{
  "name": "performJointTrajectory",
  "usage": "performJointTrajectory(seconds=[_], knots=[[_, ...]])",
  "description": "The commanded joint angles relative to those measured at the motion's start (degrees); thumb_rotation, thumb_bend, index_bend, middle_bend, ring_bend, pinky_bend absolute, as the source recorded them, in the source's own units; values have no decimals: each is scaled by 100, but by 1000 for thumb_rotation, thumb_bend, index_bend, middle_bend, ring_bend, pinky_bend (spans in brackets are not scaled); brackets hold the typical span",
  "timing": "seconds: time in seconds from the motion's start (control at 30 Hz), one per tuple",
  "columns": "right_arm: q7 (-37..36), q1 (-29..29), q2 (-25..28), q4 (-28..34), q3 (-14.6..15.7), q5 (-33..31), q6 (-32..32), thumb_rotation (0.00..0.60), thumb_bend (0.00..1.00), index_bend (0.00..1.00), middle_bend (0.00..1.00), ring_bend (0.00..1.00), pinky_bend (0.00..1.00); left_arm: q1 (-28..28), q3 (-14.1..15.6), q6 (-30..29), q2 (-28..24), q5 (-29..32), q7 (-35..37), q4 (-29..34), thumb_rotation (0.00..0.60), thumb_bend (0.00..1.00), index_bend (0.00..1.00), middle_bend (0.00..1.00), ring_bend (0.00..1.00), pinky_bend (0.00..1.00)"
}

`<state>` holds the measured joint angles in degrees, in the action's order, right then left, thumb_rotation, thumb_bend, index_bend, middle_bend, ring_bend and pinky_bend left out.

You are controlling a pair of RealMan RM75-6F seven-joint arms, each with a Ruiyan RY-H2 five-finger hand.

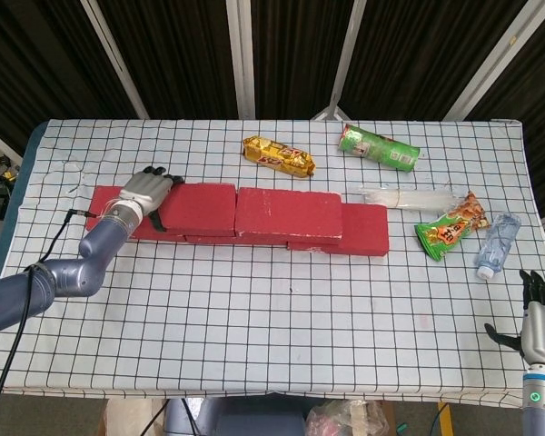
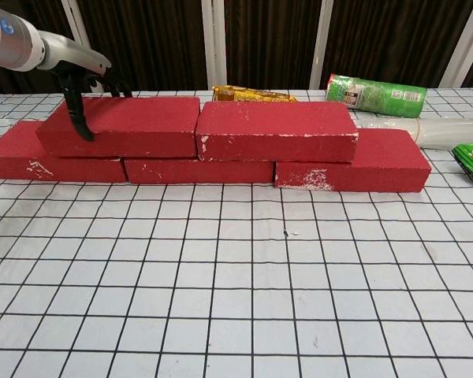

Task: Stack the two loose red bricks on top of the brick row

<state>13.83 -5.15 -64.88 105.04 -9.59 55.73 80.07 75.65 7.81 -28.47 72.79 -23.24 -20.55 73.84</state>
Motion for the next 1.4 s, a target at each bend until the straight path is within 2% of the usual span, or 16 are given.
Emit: performJointTrajectory(seconds=[0.03, 0.5, 1.4], knots=[[-5, 4, 5, 5, -1, 3, 7, 600, 214, 30, 0, 0, 0, 18, 6, -21, 19, 31, -1, 2, 600, 0, 269, 157, 0, 0], [-26, 11, 20, 16, -7, -19, 4, 600, 214, 30, 0, 0, 0, 118, 105, -139, 70, 239, -110, 35, 600, 0, 125, 71, 0, 0], [-54, 22, 27, 29, -28, -59, 22, 600, 214, 30, 0, 0, 0, 180, 75, -240, 103, 361, -175, 164, 600, 0, 112, 62, 0, 0]])
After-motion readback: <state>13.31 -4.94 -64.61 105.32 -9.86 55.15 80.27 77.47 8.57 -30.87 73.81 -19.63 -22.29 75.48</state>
